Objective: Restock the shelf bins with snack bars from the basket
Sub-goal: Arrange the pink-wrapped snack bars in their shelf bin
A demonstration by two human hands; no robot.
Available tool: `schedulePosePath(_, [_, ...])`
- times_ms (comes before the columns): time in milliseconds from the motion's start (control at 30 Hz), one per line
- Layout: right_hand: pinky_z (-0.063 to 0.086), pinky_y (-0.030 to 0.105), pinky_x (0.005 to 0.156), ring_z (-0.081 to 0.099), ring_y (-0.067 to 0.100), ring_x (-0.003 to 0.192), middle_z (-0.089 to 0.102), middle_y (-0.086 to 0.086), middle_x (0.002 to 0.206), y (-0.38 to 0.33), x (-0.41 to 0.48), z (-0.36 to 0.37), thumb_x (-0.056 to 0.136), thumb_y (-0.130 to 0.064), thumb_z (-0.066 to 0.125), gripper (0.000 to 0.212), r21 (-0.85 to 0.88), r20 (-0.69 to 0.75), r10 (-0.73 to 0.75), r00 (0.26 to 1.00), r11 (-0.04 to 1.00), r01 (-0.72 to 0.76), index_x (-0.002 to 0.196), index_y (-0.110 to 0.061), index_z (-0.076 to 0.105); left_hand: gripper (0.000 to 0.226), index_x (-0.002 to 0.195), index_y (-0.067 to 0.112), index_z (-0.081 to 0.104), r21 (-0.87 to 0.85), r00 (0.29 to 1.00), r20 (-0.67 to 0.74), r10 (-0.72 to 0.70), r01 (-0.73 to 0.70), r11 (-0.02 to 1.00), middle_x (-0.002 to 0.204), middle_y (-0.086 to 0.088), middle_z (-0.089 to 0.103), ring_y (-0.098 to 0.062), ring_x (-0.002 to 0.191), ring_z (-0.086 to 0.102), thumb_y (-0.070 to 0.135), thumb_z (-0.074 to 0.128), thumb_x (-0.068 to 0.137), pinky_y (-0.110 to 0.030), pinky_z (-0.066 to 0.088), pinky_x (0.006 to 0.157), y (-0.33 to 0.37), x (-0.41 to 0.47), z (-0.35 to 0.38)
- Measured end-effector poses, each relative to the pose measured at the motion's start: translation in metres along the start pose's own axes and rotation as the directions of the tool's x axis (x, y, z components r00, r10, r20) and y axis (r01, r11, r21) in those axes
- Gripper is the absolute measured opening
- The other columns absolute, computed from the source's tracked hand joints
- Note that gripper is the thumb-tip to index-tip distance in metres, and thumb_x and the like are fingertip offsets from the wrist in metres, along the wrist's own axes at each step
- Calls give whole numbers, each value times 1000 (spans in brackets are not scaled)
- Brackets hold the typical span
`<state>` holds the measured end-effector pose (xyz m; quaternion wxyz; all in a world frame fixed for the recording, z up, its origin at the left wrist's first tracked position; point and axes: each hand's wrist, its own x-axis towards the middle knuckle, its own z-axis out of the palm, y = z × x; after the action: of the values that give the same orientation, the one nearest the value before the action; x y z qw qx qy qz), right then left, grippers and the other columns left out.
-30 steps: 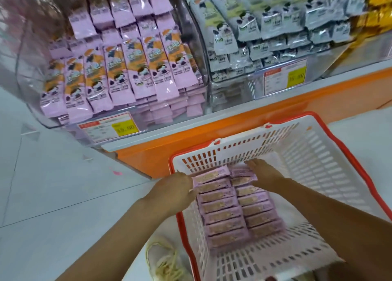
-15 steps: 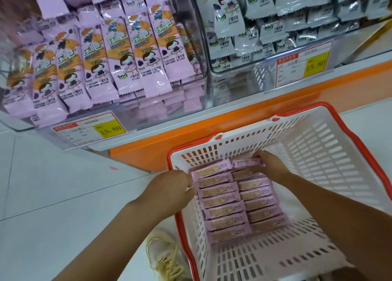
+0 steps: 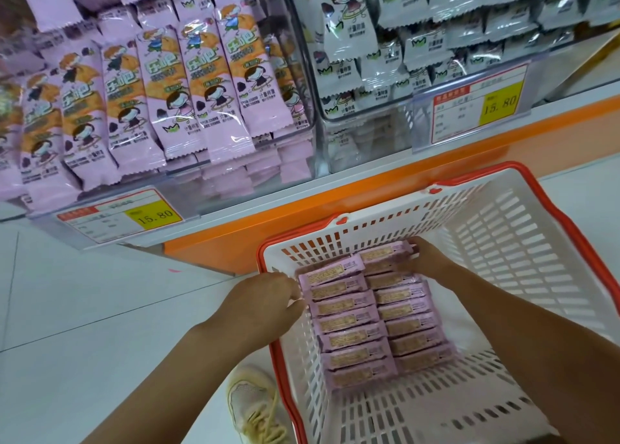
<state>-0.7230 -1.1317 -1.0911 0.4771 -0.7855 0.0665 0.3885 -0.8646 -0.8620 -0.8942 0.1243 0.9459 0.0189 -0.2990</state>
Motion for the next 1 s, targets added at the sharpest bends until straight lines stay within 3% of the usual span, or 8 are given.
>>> schedulePosePath(133, [54, 19, 62, 61, 19, 82, 61, 4, 83, -2, 7, 2, 85, 4, 67, 24, 81, 87, 20, 996, 996, -27, 88, -13, 51, 31, 109, 25, 67, 0, 1000, 2, -4, 4, 1000, 110, 8, 65, -6, 95, 59, 40, 43, 96, -26, 50, 85, 1, 1, 0])
schedulePosePath(200, [54, 20, 70, 68, 16, 88, 69, -2, 93, -4, 9, 3, 82, -17, 76, 25, 56, 105, 12, 994, 998, -18, 100, -20, 58, 31, 110, 25, 67, -6, 1000, 4, -4, 4, 1000, 111, 9, 65, -6, 96, 59, 40, 43, 96, -26, 50, 86, 0, 2, 0])
schedulePosePath(300, [53, 18, 63, 71, 12, 82, 73, -1, 95, -9, 12, 8, 87, -33, 68, 35, 72, 101, 28, 994, 997, -36, 116, -14, 63, 31, 111, 27, 66, -23, 1000, 14, -8, 9, 1000, 113, 11, 65, -4, 97, 59, 41, 44, 96, -24, 50, 87, -1, 4, 2])
schedulePosePath(467, [43, 7, 48, 59, 8, 65, 64, -4, 80, -12, 9, 18, 91, -30, 65, 22, 74, 12, 64, 998, 995, -65, 103, -13, 59, 30, 107, 27, 67, -20, 999, 31, -15, 15, 1000, 107, 11, 66, -4, 93, 59, 44, 45, 95, -29, 52, 85, -4, 7, 5])
schedulePosePath(600, [49, 27, 68, 60, 16, 76, 65, 4, 85, -5, 7, 24, 76, -53, 72, 45, 85, 11, 48, 999, 995, -49, 93, -14, 56, 30, 108, 26, 67, -29, 1000, 26, -6, 7, 1000, 107, 10, 66, -5, 92, 59, 43, 47, 94, -29, 52, 85, -6, 8, 6])
schedulePosePath(700, [52, 39, 89, 62, 21, 103, 64, 4, 114, 2, 8, 27, 65, -64, 76, 64, 73, -27, -9, 1000, 997, 11, 108, -20, 58, 29, 107, 25, 68, -31, 999, 34, 1, 0, 1000, 105, 9, 67, -5, 90, 60, 42, 47, 94, -30, 52, 83, -7, 8, 6])
schedulePosePath(867, [49, 17, 55, 58, 16, 86, 53, 2, 111, 0, 1, 35, 76, -43, 78, 57, 115, -91, -15, 996, 993, 25, 120, -18, 52, 28, 106, 23, 68, -31, 999, 49, 5, -3, 1000, 104, 7, 67, -8, 90, 59, 39, 48, 94, -33, 51, 82, -8, 6, 5])
schedulePosePath(1000, [45, 15, 48, 54, 7, 69, 48, -6, 89, -2, -9, 39, 83, -20, 75, 35, 159, -108, -38, 993, 986, 55, 102, -17, 47, 29, 108, 20, 67, -28, 999, 43, 7, -6, 1000, 107, 4, 66, -11, 94, 59, 37, 49, 95, -33, 50, 86, -6, 2, 6])
